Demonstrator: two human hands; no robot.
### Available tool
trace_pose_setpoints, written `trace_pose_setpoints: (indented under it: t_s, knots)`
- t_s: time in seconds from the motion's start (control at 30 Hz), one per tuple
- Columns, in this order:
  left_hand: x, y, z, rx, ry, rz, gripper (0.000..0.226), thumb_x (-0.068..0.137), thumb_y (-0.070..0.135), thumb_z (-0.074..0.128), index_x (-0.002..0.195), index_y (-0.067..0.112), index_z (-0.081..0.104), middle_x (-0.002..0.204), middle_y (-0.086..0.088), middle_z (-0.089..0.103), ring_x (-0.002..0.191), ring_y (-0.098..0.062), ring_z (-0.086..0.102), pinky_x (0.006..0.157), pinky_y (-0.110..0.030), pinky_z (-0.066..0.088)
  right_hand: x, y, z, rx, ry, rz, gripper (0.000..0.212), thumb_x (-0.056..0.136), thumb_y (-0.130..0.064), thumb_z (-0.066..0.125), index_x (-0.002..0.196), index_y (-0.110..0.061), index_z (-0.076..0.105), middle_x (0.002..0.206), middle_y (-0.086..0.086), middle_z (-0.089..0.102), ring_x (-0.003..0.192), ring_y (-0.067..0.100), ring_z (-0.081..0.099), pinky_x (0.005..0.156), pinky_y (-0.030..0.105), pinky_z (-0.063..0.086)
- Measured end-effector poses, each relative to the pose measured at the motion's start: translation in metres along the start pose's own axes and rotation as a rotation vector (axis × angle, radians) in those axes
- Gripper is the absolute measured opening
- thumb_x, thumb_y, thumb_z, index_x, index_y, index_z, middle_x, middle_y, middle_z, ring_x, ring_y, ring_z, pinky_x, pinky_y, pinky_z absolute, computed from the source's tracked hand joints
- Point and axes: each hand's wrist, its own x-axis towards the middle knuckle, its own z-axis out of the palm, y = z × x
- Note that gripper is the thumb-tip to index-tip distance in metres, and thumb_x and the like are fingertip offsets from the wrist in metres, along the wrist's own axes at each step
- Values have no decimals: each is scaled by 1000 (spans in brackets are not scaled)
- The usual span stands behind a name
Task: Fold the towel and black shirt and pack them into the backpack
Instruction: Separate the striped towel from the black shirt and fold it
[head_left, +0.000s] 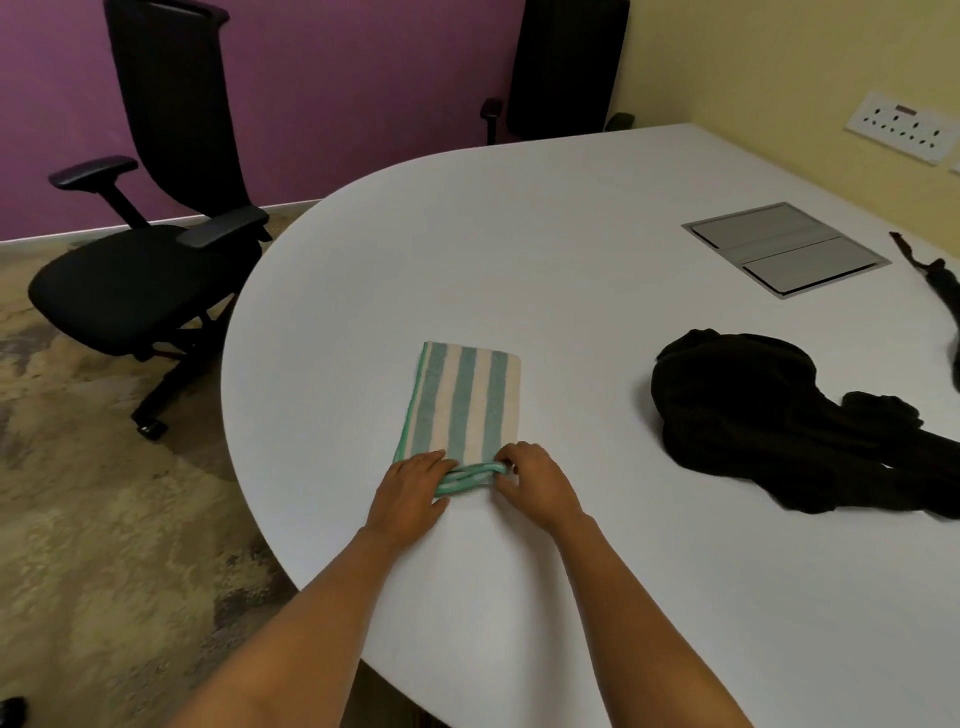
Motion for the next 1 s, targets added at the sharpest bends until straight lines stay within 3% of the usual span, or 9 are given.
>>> trace_pose_setpoints:
  t_s: [0.07,0.2,0.33,0.4,0.57,0.63,0.73,0.83,1.0]
  knots:
    - [2,5,-10,-82,-19,-84,42,82,16,64,123,19,61,122,-3,64,111,-26,61,89,-29,44,1,-6,-10,148,94,29,21,84,-24,63,100,-11,65,96,4,64,92,17,50,73,25,39]
    - [18,10,-41,-167,-54,-218,25,90,30,56,114,28,64,108,2,68,98,-23,63,73,-29,44,4,-15,-30,370,213,77,15,82,-19,66,95,-13,65,96,3,64,90,16,55,78,27,45]
    - [43,9,-71,-414,-178,-238,20,88,34,62,105,24,69,87,4,64,80,-15,59,62,-22,40,6,-7,-38,536,156,86,32,82,-25,69,113,-20,61,110,-3,60,101,10,57,89,24,46]
    - [55,9,-82,-512,-179,-233,18,88,30,65,100,20,72,84,5,64,79,-11,58,61,-16,39,6,-2,-40,537,87,109,42,79,-30,75,118,-22,61,113,-6,62,102,8,58,88,21,47]
    - [80,3,-102,-744,-242,-270,26,84,34,69,106,19,71,105,1,67,97,-14,60,76,-19,47,16,0,-49,547,173,172,26,82,-31,72,107,-22,68,96,-6,70,83,7,61,73,21,46]
    - [83,-2,-107,-910,-248,-290,38,79,43,71,110,20,69,112,0,67,103,-15,61,81,-22,49,22,-2,-51,623,228,208,27,84,-34,69,109,-22,67,98,-5,70,86,10,63,76,24,50]
    - [83,-10,-103,-956,-287,-305,48,73,49,74,113,23,67,112,1,68,105,-14,61,89,-28,49,29,-5,-50,721,268,238,24,86,-34,67,107,-22,66,100,-4,70,91,11,64,78,25,52]
    - [87,-12,-91,-938,-227,-343,34,85,31,68,114,14,65,105,0,67,98,-15,62,80,-22,50,39,-4,-46,763,308,273,26,87,-35,65,108,-19,64,101,-2,69,92,12,64,74,22,51]
    - [98,-7,-60,-953,-13,-454,33,91,37,59,112,11,63,106,-5,67,95,-20,62,71,-25,51,60,3,-34,663,352,348,30,92,-38,58,109,-14,62,98,-1,66,91,17,62,75,26,48]
